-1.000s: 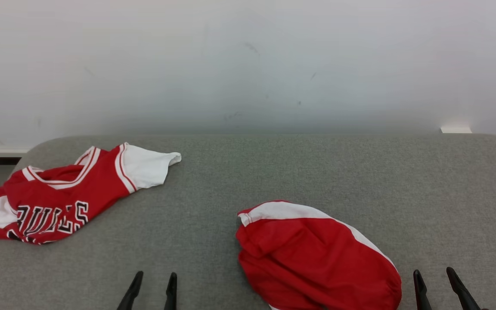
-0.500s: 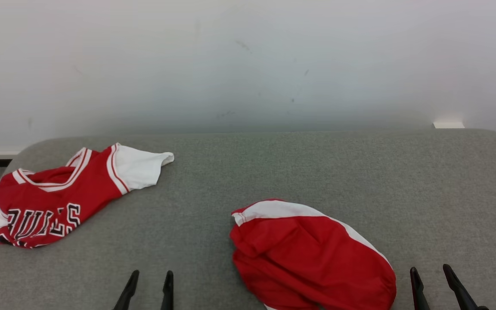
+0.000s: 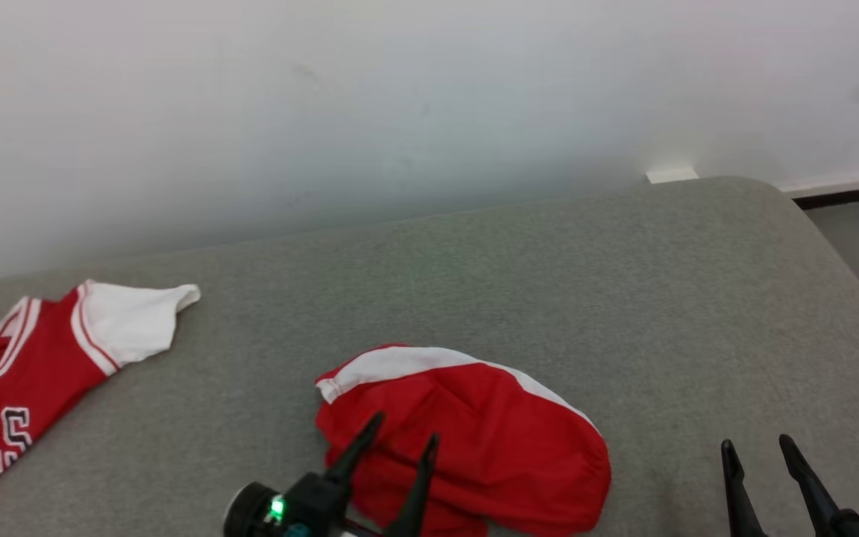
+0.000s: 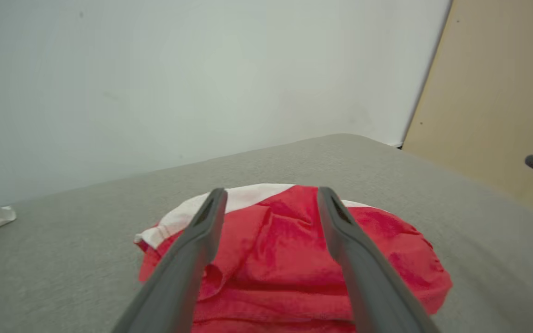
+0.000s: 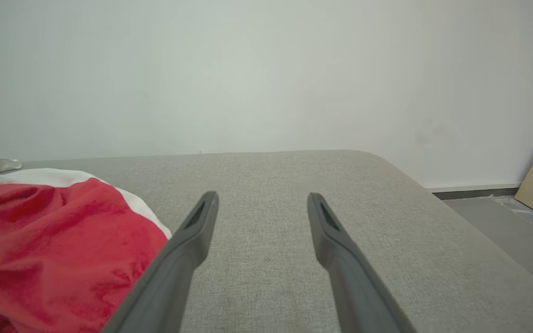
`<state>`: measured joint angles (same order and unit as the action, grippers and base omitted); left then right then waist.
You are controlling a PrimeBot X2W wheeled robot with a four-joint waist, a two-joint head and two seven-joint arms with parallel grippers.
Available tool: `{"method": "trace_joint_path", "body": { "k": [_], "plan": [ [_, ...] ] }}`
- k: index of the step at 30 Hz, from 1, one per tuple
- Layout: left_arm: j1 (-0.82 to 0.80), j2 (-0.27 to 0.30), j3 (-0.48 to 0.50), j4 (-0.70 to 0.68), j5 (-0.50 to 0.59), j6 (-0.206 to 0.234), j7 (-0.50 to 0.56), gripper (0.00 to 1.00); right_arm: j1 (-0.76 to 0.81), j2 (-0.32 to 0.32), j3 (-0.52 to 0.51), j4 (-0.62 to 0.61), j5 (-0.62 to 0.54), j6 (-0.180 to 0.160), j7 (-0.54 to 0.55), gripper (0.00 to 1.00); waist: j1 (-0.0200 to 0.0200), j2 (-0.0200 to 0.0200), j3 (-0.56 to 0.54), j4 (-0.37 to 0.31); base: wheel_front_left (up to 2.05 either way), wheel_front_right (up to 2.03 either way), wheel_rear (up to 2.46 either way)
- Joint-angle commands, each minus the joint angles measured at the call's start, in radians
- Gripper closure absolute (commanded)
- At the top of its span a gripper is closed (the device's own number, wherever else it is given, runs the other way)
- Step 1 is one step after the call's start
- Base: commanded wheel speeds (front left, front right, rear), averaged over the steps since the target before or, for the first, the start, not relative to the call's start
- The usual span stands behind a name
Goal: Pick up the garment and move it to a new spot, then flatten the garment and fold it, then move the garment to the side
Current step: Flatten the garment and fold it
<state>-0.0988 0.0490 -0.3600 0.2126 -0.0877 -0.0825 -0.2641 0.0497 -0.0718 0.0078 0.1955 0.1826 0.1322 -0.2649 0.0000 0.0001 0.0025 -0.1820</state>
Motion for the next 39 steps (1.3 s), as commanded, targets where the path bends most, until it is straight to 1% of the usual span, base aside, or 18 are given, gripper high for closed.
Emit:
{"method": "trace_joint_path", "body": {
  "k": [1,5,9,12,15,18,22,24,25,26,30,35,39],
  "plan": [
    [-0.029,0.003,-0.031,0.028,-0.003,-0.006,0.0,0.0,-0.012,-0.007,0.002,-0.002,-0.001,-0.003,0.001,0.0,0.0,-0.0001,0.018,-0.084,0.0,0.0,0.0],
    [-0.093,0.003,-0.134,0.141,-0.01,-0.017,0.011,0.0,-0.015,-0.004,0.004,-0.008,0.005,-0.003,0.001,0.0,0.0,-0.0001,0.044,-0.169,0.0,0.0,0.0],
    [-0.153,0.004,-0.222,0.222,-0.03,-0.021,0.037,0.0,-0.019,0.002,-0.002,-0.012,0.011,-0.003,0.001,0.0,0.0,-0.0001,0.069,-0.229,0.0,0.0,0.0],
    [-0.194,0.004,-0.274,0.265,-0.042,-0.016,0.052,0.0,-0.019,0.007,-0.005,-0.016,0.015,-0.003,0.001,0.0,0.0,-0.0001,0.085,-0.258,0.0,0.0,0.0],
    [-0.228,0.005,-0.322,0.31,-0.054,-0.018,0.089,0.0,-0.028,0.013,-0.007,-0.023,0.021,-0.003,0.001,0.0,0.0,-0.0001,0.108,-0.273,0.0,0.0,0.0],
    [-0.259,0.004,-0.363,0.351,-0.069,-0.014,0.13,0.0,-0.027,0.015,-0.012,-0.028,0.024,-0.003,0.001,0.0,0.0,-0.0001,0.13,-0.275,0.0,0.0,0.0],
    [-0.297,0.004,-0.394,0.424,-0.048,0.02,0.183,0.0,-0.037,0.02,-0.009,-0.033,0.028,-0.003,0.001,0.0,0.0,-0.0001,0.159,-0.27,0.0,0.0,0.0],
    [-0.31,0.005,-0.404,0.467,-0.038,0.033,0.202,0.0,-0.043,0.02,-0.005,-0.033,0.028,-0.003,0.001,0.0,0.0,-0.0001,0.169,-0.267,0.0,0.0,0.0],
    [-0.312,0.006,-0.407,0.483,-0.041,0.032,0.208,0.0,-0.047,0.021,-0.002,-0.032,0.026,-0.003,0.001,0.0,0.0,-0.0001,0.172,-0.266,0.0,0.0,0.0],
    [-0.315,0.008,-0.408,0.495,-0.048,0.033,0.208,1.0,-0.05,0.021,-0.002,-0.032,0.027,-0.003,0.001,0.0,0.0,-0.0001,0.174,-0.264,0.0,0.0,0.0],
    [-0.332,0.007,-0.405,0.468,-0.109,0.034,0.171,1.0,-0.051,0.021,-0.005,-0.028,0.035,-0.003,0.001,0.0,0.0,-0.0001,0.172,-0.249,0.0,0.0,0.0],
    [-0.388,0.003,-0.403,0.371,-0.183,0.052,0.131,1.0,-0.048,0.02,-0.001,-0.021,0.036,-0.003,0.001,0.0,0.0,-0.0001,0.151,-0.224,0.0,0.0,0.0],
    [-0.452,0.004,-0.398,0.285,-0.239,0.065,0.124,1.0,-0.05,0.021,0.01,-0.016,0.038,-0.003,0.001,0.0,0.0,-0.0001,0.13,-0.207,0.0,0.0,0.0]
  ]
}}
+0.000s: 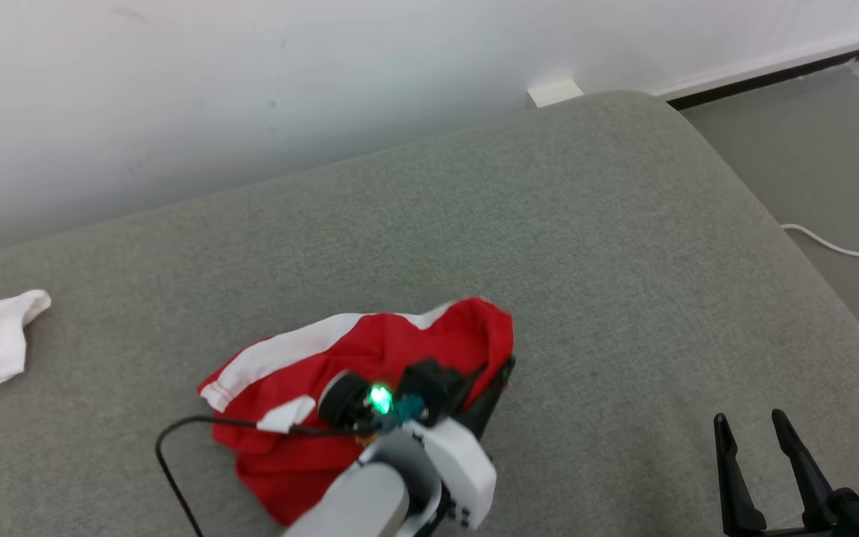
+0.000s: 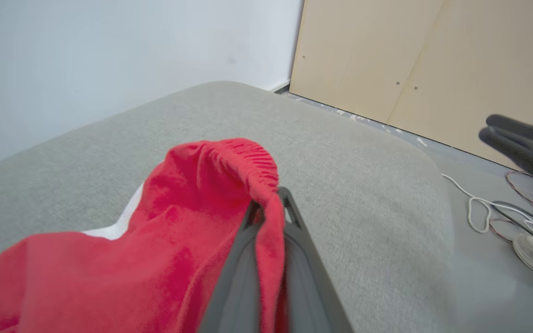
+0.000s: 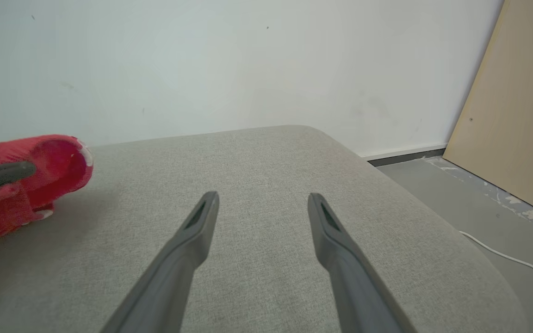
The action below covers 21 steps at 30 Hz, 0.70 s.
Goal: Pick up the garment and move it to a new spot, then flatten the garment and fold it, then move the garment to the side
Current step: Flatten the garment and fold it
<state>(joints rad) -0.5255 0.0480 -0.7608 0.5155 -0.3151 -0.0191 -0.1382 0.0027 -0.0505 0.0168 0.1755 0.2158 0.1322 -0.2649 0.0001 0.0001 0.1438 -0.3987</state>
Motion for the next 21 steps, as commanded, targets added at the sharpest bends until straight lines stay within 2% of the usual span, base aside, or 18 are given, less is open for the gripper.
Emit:
{"method": "trace_joint_path", "body": {
  "k": [1,7,13,18,21],
  "plan": [
    [-0.046,0.004,0.006,-0.039,-0.025,0.006,0.0,1.0,-0.001,-0.001,0.003,0.005,0.005,-0.003,0.001,0.0,-0.0001,-0.0001,-0.017,0.014,0.0,0.0,0.0],
    [-0.159,0.004,0.032,-0.138,-0.103,0.035,-0.001,1.0,0.009,-0.001,0.015,0.017,0.001,-0.003,0.001,0.0,-0.0001,-0.0001,-0.047,0.033,0.0,0.0,0.0],
    [-0.291,0.004,0.045,-0.205,-0.186,0.084,-0.015,1.0,0.006,-0.001,0.029,0.03,0.002,-0.003,0.001,0.0,-0.0001,-0.0001,-0.074,0.045,0.0,0.0,0.0],
    [-0.349,0.004,0.042,-0.26,-0.281,0.162,-0.063,1.0,0.017,-0.001,0.038,0.037,0.002,-0.003,0.001,0.0,-0.0001,-0.0001,-0.093,0.057,0.0,0.0,0.0],
    [-0.33,0.004,0.025,-0.282,-0.323,0.215,-0.099,1.0,0.019,-0.001,0.037,0.038,-0.001,-0.003,0.001,0.0,-0.0001,-0.0001,-0.1,0.067,0.0,0.0,0.0]
  ]
}}
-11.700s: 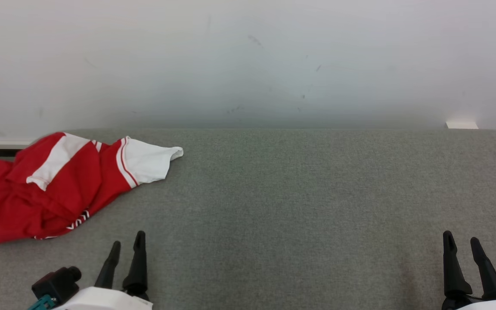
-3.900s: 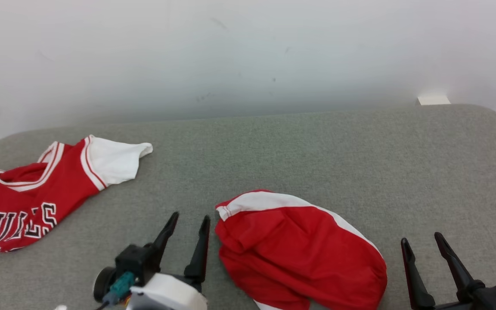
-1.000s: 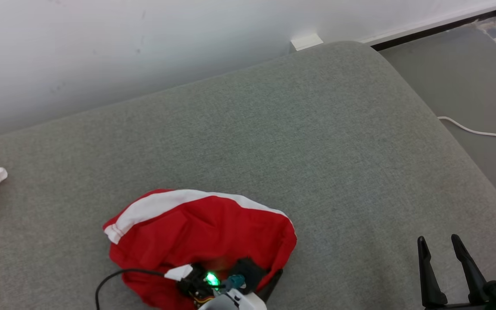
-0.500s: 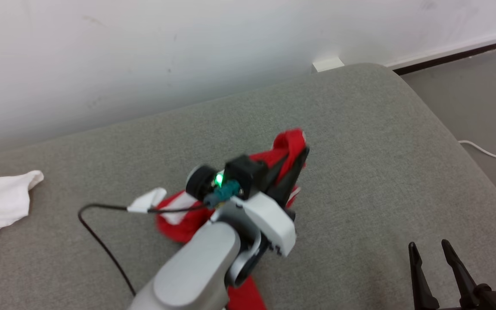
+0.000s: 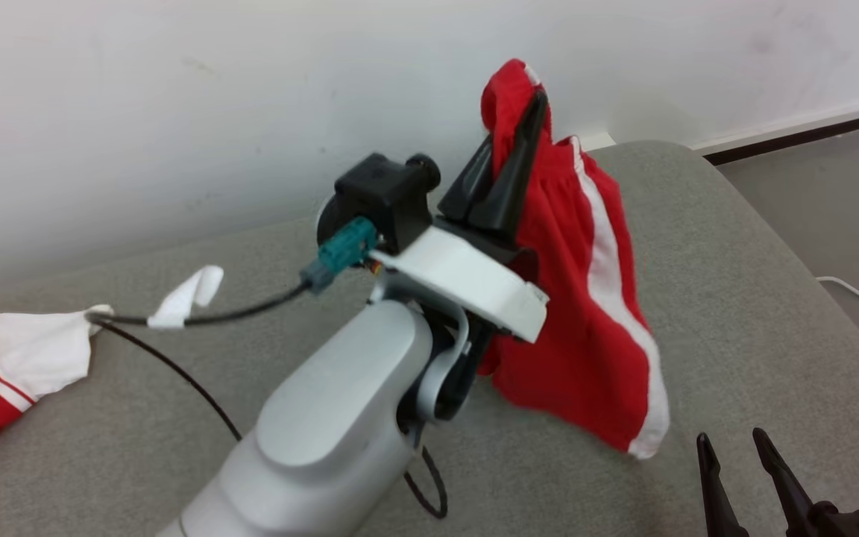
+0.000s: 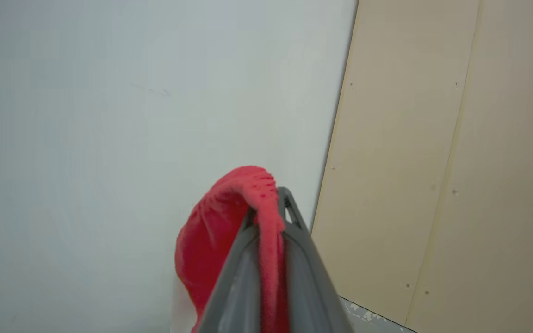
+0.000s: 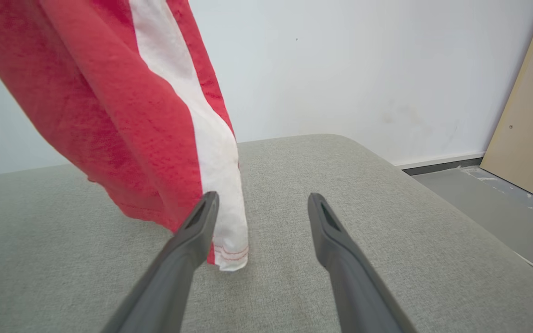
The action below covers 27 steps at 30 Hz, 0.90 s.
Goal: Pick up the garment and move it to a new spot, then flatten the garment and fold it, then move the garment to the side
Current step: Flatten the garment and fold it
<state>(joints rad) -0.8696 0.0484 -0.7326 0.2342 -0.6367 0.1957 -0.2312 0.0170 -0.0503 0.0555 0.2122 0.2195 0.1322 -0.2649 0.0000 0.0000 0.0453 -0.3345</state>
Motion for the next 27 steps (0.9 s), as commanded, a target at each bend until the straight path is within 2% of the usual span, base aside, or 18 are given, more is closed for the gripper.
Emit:
{"method": "trace_joint_path", "body": {
  "k": [1,5,8,17,21,27],
  "plan": [
    [0.035,0.004,-0.01,0.0,-0.01,0.01,-0.013,1.0,0.004,-0.001,-0.004,0.001,-0.005,-0.003,0.001,0.0,0.0,0.0,-0.002,0.008,0.0,0.0,0.0],
    [0.142,0.005,-0.018,0.028,-0.018,0.032,-0.03,1.0,0.01,-0.001,-0.011,-0.004,-0.007,-0.003,0.001,0.0,0.0,0.0,0.001,0.033,0.0,0.0,0.0],
    [0.257,0.025,-0.006,0.058,-0.003,0.03,-0.033,1.0,0.016,-0.001,-0.019,-0.005,-0.01,-0.003,0.001,0.0,0.0,0.0,0.005,0.058,0.0,0.0,0.0],
    [0.64,0.095,0.164,0.034,0.085,0.025,-0.033,1.0,0.025,-0.001,-0.023,-0.008,-0.028,-0.003,0.001,0.0,0.0,0.0,0.02,0.154,0.0,0.0,0.0],
    [0.744,0.097,0.242,0.042,0.121,-0.003,-0.033,1.0,0.027,-0.004,-0.023,-0.004,-0.034,-0.003,0.001,0.0,0.0,0.0,0.02,0.207,0.0,0.0,0.0],
    [0.856,0.066,0.338,0.106,0.167,-0.056,-0.033,1.0,0.039,-0.012,-0.016,0.002,-0.04,-0.003,0.001,0.0,0.0,0.0,0.0,0.27,0.0,0.0,0.0]
  ]
}}
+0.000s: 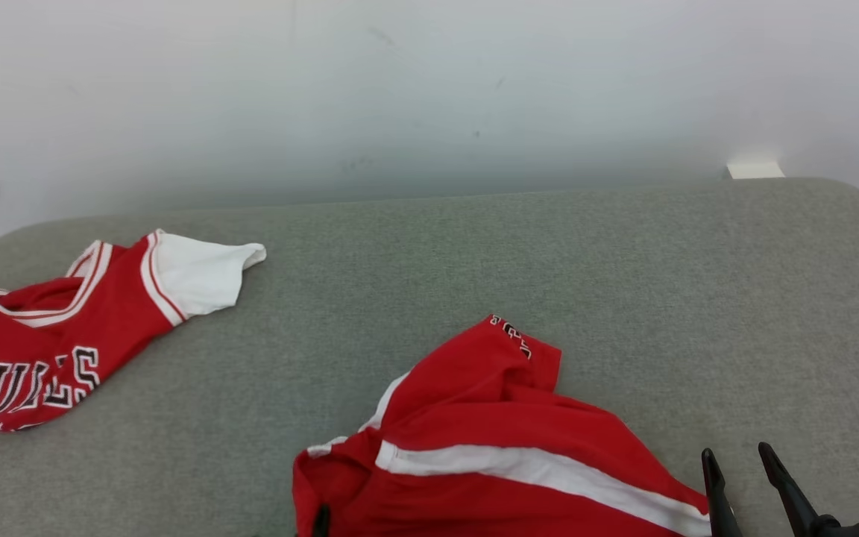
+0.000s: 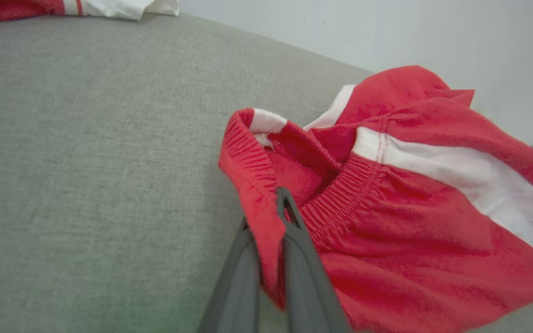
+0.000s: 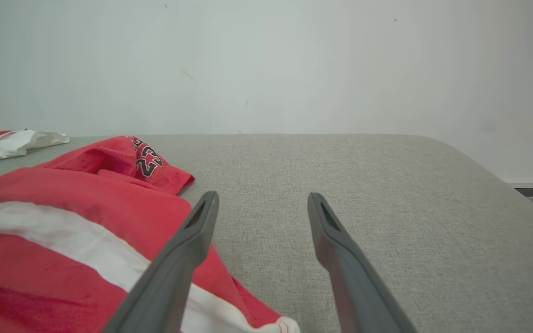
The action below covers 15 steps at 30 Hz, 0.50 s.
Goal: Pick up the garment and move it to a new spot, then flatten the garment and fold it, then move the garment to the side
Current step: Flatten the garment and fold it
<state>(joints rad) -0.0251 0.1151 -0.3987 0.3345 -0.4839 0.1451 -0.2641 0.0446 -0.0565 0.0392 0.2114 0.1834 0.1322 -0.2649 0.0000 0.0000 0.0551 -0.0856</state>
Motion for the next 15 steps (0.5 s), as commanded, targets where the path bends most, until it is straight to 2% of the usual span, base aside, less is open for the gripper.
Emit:
{"method": "trace_joint_path", "body": {
  "k": [1,2,3,4,9,10,11,15],
  "plan": [
    [0.019,-0.005,0.008,0.024,0.025,-0.018,0.0,1.0,0.014,-0.007,0.003,0.003,-0.004,-0.003,0.001,0.0,0.0,0.0,-0.014,0.03,0.0,0.0,0.0],
    [0.024,-0.007,0.013,0.041,0.032,-0.026,0.0,1.0,0.017,-0.009,0.003,0.005,-0.004,-0.003,0.001,0.0,0.0,0.0,-0.018,0.038,0.0,0.0,0.0],
    [0.028,-0.013,0.025,0.053,0.034,-0.031,0.0,0.91,0.019,-0.01,0.003,0.005,-0.003,-0.003,0.001,0.0,0.0,0.0,-0.021,0.045,0.0,0.0,0.0],
    [0.031,-0.019,0.037,0.065,0.036,-0.037,0.0,0.78,0.019,-0.011,0.002,0.005,-0.004,-0.003,0.001,0.0,0.0,0.0,-0.024,0.051,0.0,0.0,0.0],
    [0.048,-0.043,0.086,0.083,0.064,-0.062,0.0,0.71,0.023,-0.012,0.003,0.006,-0.001,-0.003,0.001,0.0,0.0,0.0,-0.034,0.07,0.0,0.0,0.0],
    [0.048,-0.046,0.092,0.078,0.076,-0.067,0.0,0.48,0.024,-0.012,0.002,0.005,-0.001,-0.003,0.001,0.0,0.0,0.0,-0.035,0.073,0.0,0.0,0.0],
    [0.049,-0.047,0.101,0.072,0.086,-0.071,0.0,0.0,0.026,-0.012,0.002,0.004,-0.001,-0.003,0.001,0.0,0.0,0.0,-0.036,0.076,0.0,0.0,0.0],
    [0.067,-0.048,0.15,0.016,0.147,-0.062,0.0,0.0,0.033,-0.011,0.002,0.0,-0.001,-0.003,0.001,0.0,0.0,0.0,-0.044,0.078,0.0,0.0,0.0]
  ]
}}
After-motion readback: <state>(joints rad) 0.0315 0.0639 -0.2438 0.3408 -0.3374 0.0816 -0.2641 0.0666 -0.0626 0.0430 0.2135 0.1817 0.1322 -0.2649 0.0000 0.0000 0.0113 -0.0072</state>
